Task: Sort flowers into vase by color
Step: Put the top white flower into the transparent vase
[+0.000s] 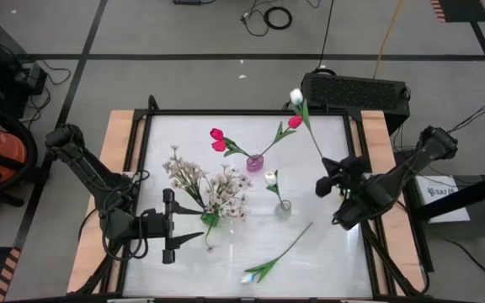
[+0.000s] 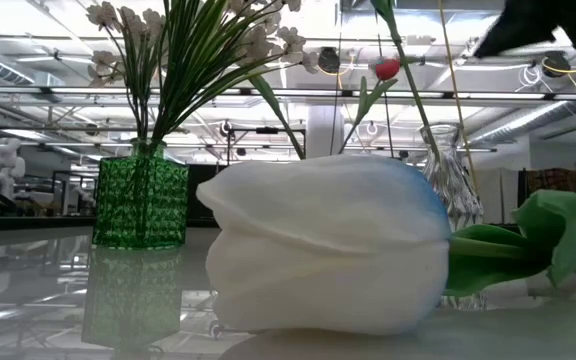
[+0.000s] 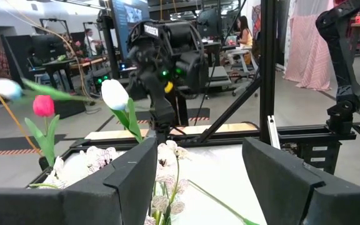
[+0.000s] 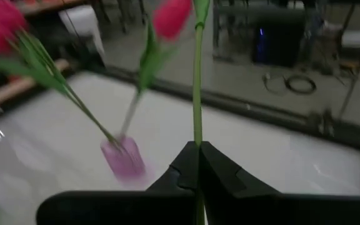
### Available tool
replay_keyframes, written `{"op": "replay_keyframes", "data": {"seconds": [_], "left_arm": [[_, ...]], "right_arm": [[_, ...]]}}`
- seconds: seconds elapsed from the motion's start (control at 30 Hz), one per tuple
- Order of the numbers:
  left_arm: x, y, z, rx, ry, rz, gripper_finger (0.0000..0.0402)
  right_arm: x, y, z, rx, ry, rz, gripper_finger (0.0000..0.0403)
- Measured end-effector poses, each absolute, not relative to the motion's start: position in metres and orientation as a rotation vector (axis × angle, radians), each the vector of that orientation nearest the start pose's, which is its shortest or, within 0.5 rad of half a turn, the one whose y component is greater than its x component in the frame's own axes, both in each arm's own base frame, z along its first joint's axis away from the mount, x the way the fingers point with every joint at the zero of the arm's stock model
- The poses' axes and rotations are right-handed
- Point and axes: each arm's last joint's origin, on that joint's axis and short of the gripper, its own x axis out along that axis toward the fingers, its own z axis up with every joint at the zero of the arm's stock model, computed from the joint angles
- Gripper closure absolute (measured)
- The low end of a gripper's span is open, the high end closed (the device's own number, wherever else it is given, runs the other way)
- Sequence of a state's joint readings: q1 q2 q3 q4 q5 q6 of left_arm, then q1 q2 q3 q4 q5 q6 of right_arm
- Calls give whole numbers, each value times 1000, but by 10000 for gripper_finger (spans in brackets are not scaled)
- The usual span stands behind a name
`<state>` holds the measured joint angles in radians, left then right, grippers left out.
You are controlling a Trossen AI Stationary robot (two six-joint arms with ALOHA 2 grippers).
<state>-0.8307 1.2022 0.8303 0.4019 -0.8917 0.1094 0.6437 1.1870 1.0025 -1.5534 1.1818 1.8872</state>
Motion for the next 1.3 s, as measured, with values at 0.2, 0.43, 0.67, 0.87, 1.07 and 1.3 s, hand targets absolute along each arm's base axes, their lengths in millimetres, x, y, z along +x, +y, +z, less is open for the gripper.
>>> {"op": "replay_keyframes", "data": {"seconds": [0.2,0.43,0.67,0.87,1.07,1.3], "left_arm": [[193,-177,319,87,-16,62,159],[196,-173,320,79,-23,83,159],[213,-168,318,22,-60,76,159],[237,-167,311,-20,-138,14,159],[266,-164,308,-48,-215,-32,159],[294,-167,318,5,-230,-19,159]], "right_arm": [[149,77,316,271,167,-958,402],[151,87,359,192,24,-872,402],[141,116,368,152,-27,-712,402],[142,148,352,216,-69,-618,402],[167,181,340,208,-68,-625,402],[197,210,346,175,-53,-643,402]]}}
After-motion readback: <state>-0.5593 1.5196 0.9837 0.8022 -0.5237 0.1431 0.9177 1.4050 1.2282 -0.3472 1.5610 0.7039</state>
